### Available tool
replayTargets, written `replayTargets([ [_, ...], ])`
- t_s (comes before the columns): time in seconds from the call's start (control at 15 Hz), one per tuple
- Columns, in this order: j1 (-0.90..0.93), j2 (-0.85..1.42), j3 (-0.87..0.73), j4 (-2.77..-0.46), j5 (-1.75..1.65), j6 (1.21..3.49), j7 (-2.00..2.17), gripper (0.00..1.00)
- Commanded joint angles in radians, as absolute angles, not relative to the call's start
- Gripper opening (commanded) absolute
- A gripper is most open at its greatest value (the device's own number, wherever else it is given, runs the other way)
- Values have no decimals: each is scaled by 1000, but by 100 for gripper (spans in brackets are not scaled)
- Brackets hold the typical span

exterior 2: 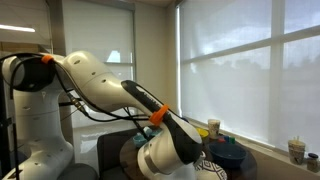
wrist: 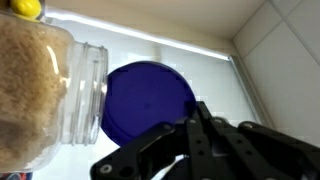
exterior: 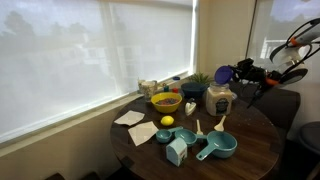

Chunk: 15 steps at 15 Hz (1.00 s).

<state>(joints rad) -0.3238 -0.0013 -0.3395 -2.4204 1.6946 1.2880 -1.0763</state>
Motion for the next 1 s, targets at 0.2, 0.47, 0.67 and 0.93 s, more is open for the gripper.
replayTargets([
  [0.2, -312, -16, -315, -2403, 1643, 1356, -1013, 1],
  [0.47, -313, -42, -313, -2388, 1673, 1346, -1032, 1],
  [0.67, -308, -77, -304, -2355, 1656, 1349, -1018, 1],
  [0.93, -289, -153, -264, -2298, 1512, 1438, -863, 1],
])
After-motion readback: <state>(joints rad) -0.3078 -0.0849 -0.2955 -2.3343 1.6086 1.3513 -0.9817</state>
